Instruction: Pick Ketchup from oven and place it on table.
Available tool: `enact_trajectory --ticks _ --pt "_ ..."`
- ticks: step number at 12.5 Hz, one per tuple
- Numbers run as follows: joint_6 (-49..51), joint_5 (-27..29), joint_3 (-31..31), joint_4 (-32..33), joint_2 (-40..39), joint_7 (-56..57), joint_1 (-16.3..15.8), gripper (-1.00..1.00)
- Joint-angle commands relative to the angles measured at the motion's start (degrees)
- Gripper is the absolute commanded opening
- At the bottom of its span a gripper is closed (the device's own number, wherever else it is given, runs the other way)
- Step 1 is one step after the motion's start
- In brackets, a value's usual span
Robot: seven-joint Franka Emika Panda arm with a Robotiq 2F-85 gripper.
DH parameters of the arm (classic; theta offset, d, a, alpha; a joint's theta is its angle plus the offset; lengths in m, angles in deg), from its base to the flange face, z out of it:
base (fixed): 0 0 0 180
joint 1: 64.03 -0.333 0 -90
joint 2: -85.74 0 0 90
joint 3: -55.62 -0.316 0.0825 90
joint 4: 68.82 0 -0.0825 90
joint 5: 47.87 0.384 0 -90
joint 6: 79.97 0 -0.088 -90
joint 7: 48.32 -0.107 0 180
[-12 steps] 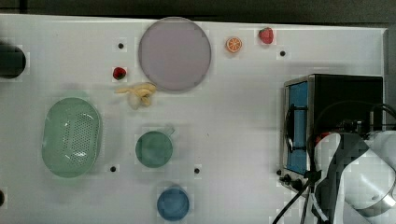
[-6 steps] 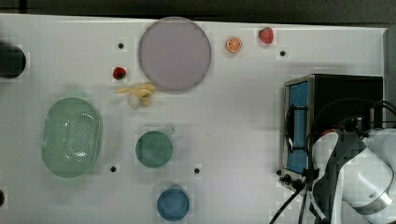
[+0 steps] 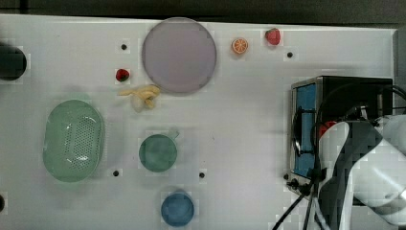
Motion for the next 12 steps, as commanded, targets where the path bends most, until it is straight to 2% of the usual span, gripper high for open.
enact_trajectory --ticks 1,4,5,10,12 --pt "9.3 0.2 -4.6 -4.2 7.4 -1.1 -2.2 0.01" --pt "12.4 -0.1 -12.7 -3.2 12.7 -5.6 -2.8 0.01" --pt "13.2 -0.1 -17.3 -1.1 13.9 -7.6 -2.9 0.01" --pt "12.5 -0.1 -25.4 6.7 14.8 -20.1 -3.0 0.01" --pt "6.9 -1.9 -28.4 12.4 13.5 -24.6 -3.0 0.01"
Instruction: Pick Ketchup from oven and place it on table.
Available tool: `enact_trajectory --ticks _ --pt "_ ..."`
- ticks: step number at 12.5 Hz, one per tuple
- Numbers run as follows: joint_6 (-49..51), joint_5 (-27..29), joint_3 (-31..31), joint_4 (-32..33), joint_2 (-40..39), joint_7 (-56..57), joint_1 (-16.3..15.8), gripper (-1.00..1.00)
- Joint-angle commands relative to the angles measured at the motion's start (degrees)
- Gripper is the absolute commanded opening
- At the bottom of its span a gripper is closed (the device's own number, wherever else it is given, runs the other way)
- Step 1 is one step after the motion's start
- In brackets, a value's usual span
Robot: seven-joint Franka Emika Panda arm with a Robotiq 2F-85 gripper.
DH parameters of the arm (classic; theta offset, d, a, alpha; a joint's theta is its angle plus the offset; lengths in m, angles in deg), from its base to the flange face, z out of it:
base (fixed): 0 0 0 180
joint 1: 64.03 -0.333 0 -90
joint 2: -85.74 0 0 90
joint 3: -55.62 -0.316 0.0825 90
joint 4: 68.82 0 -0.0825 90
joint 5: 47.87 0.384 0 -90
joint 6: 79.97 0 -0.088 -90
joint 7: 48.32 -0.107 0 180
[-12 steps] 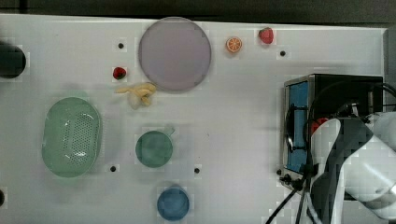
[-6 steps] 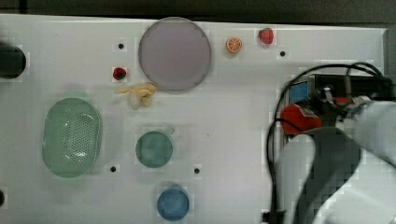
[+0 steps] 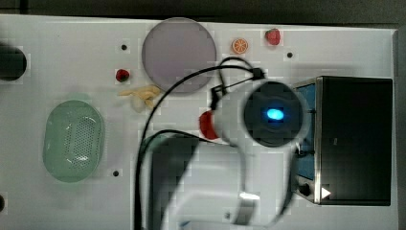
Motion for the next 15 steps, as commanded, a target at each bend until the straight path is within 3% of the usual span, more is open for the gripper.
enact_trajectory --ticks 1,4,8,14,15 --pt "-6.2 -3.1 -0.9 7.3 -2.7 -10.0 0.7 0.01" --pt "-17.8 -3.4 -1.2 12.4 -10.9 -11.0 0.6 0.01" --pt "-29.5 -3.4 -1.2 12.7 -22.2 -11.0 0.6 0.01" --pt "-33.2 -3.4 -1.4 13.0 -23.6 -11.0 0.5 0.03" --pt "-33.2 -3.4 -1.4 13.1 -23.5 -11.0 0.5 0.26"
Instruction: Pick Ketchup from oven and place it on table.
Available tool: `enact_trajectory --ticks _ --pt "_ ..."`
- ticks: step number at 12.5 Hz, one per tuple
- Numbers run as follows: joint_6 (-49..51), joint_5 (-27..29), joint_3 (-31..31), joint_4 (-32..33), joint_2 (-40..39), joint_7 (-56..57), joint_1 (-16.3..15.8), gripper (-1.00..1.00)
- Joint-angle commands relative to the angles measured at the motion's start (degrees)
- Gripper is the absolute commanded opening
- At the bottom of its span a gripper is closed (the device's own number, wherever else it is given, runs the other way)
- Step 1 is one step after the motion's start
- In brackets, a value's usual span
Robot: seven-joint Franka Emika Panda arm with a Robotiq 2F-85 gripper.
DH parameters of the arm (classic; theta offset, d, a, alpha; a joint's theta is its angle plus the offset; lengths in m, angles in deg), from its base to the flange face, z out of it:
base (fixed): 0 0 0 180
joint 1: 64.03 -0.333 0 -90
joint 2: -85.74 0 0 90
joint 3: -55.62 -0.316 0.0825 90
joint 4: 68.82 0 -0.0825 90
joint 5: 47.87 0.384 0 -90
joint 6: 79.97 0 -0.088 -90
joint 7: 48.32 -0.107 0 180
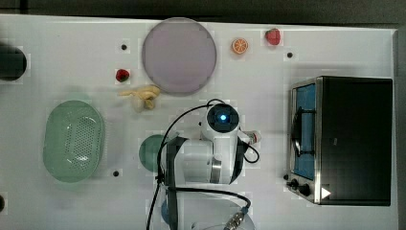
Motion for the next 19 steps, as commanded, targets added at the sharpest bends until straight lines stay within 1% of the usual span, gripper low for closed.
enact_trajectory --ticks 1,2,3,5,8,10,12,13,15,19 --pt "-1.9 0.0 -0.3 -1.6 2.7 -1.9 0.2 0.48" --pt "-2.1 0.0 -0.5 -2.0 3.6 -1.8 0.2 0.77" --pt "-0.8 0.0 -0.6 -2.9 5.7 -1.8 0.1 0.99" --pt "4.9 0.1 -0.6 -5.5 9.6 -1.9 0.1 1.0" --pt "16.5 0.1 -0.6 -12.3 15.8 -1.8 0.1 1.0" --pt "25.0 0.1 -0.6 -17.9 19.6 -1.8 0.1 1.0" --pt "34.8 -0.1 -0.2 -25.4 22.7 -1.9 0.2 1.0" --pt "40.0 -0.1 -0.1 -29.0 23.4 -1.9 0.3 1.0" --pt "48.1 0.0 -0.4 -33.2 23.8 -1.9 0.2 1.0" --pt "48.3 0.0 -0.3 -34.6 23.8 -1.8 0.2 1.0"
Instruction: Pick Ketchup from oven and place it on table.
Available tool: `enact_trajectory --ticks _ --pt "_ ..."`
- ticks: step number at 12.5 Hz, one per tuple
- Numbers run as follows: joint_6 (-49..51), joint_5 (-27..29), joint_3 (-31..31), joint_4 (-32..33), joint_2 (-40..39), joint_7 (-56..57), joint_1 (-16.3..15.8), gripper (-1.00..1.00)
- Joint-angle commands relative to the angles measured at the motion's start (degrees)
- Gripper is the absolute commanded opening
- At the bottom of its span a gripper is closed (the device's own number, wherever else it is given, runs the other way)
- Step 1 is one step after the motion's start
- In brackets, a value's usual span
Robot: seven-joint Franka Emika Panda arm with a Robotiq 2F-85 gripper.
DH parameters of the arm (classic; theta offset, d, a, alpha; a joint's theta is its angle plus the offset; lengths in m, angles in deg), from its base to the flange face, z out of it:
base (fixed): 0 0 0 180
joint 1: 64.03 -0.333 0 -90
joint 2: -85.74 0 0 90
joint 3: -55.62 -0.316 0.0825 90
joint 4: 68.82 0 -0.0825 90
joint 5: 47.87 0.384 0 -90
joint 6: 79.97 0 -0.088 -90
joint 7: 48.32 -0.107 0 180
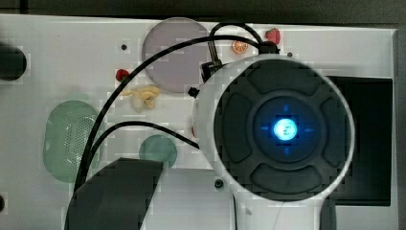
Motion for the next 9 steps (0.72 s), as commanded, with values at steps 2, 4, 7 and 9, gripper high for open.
enact_trajectory --ticks 2,4,7,9 --pt "-0.4 -1.4 1.4 1.2 -3.9 -1.4 0.0 1.0" --pt "-0.4 -1.4 1.4 1.2 -4.1 -1.4 0.0 1.0" --pt "-0.4 -1.4 1.4 1.3 -4.1 -1.4 0.0 1.0" --pt "-0.4 -1.4 1.4 1.2 -4.1 -1.5 0.0 1.0"
